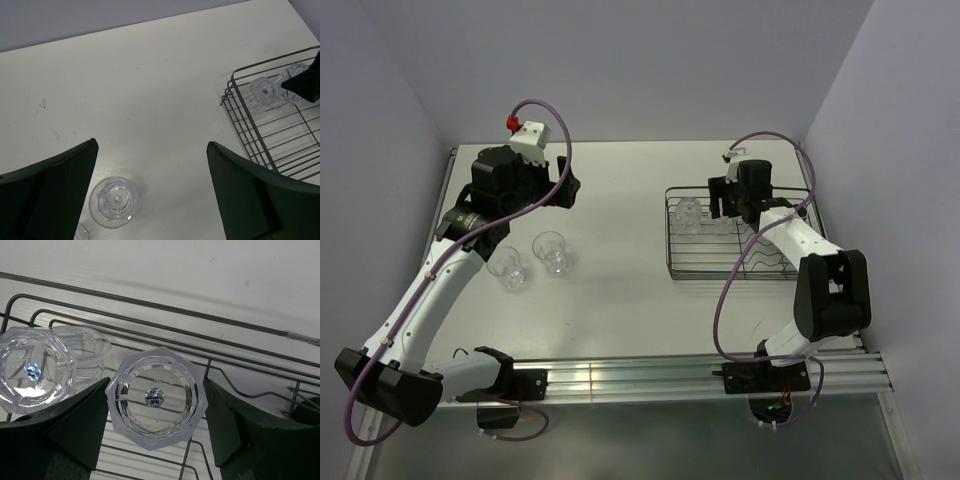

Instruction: Load the cups into the dish rack

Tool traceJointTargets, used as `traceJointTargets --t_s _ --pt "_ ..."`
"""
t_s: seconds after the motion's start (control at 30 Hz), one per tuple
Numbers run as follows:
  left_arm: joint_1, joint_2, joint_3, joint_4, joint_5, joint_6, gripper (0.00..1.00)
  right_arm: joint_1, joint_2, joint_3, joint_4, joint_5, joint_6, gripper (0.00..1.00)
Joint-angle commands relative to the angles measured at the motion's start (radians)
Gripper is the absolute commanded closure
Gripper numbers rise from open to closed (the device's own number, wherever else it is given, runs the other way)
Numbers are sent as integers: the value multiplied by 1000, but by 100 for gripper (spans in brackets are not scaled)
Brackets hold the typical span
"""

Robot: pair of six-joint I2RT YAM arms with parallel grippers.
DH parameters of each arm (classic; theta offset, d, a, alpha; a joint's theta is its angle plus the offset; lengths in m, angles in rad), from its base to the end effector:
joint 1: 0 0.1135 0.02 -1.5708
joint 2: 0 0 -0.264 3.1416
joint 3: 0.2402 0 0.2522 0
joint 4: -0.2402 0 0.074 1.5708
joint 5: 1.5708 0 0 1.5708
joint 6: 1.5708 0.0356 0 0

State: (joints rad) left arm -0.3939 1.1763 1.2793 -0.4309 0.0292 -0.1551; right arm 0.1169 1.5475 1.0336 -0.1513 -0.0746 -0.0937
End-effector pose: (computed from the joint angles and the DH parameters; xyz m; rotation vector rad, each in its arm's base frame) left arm 0.2395 -0.1007 0.4068 0.2485 1.9024 -0.3994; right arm 0.3402 0.0426 0.2417 -0.2753 2.2185 0.0960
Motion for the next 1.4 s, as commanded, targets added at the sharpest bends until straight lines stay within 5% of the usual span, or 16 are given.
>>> traceJointTargets --t_s 0.0,0.23,0.8,1.03,1.37 --pt "4 -10 -6 43 5 -8 1 -2 2 16 84 2 5 62" --pt "10 -12 -20 49 0 -8 1 0 14 20 70 -2 17 46" --pt "35 -18 -20 52 18 -6 1 0 31 20 30 -22 23 26" --pt "38 -20 -21 47 21 -8 1 0 -9 5 1 -27 20 0" --pt "65 -30 -9 -20 52 8 1 1 -127 35 -82 -59 28 0"
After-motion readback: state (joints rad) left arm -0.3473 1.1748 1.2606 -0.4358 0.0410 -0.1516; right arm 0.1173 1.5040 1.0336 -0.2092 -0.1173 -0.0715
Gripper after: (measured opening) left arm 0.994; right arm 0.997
